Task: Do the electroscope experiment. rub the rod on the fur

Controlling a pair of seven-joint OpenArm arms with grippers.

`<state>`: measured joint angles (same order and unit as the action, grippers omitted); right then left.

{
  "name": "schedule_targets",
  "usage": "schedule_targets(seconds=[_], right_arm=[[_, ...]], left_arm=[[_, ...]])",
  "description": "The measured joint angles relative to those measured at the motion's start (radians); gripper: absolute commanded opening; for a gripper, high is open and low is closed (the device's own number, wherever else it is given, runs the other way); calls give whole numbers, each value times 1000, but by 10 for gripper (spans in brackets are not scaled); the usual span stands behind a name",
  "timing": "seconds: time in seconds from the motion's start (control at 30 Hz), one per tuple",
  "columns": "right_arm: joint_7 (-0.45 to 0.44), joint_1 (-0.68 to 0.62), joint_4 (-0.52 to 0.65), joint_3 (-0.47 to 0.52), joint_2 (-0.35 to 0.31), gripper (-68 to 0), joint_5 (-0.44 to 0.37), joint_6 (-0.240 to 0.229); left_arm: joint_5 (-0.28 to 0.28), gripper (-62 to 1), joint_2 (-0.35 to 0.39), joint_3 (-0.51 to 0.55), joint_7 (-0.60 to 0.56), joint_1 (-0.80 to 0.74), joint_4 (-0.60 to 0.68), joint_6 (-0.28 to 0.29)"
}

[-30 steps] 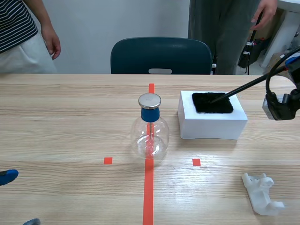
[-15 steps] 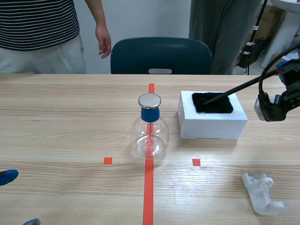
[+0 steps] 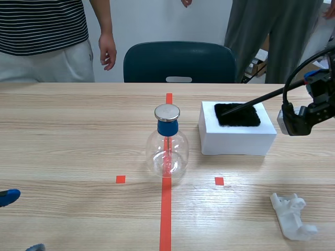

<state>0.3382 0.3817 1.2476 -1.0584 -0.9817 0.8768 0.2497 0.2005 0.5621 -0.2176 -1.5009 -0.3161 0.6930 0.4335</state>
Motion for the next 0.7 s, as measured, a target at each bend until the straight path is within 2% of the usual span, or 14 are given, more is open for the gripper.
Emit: schedule_targets(seconds=[0.07, 0.17, 0.43, 0.6, 0.63, 0.7], right_arm=[[21, 0, 1, -1, -18, -675, -34, -37], [31, 0, 1, 0, -48, -675, -40, -75], [-16, 5, 3, 3, -17, -675, -3, -67], [109, 2, 9, 2, -8, -675, -36, -79], [106, 2, 9, 2, -10, -675, -34, -79], [27, 2, 9, 2, -13, -675, -11, -77]], left_arm=[[0, 14, 0, 0, 0, 0, 0, 0], [0, 14, 0, 0, 0, 0, 0, 0], [0, 14, 0, 0, 0, 0, 0, 0], [0, 14, 0, 0, 0, 0, 0, 0], [0, 14, 0, 0, 0, 0, 0, 0], [0, 14, 0, 0, 0, 0, 0, 0]])
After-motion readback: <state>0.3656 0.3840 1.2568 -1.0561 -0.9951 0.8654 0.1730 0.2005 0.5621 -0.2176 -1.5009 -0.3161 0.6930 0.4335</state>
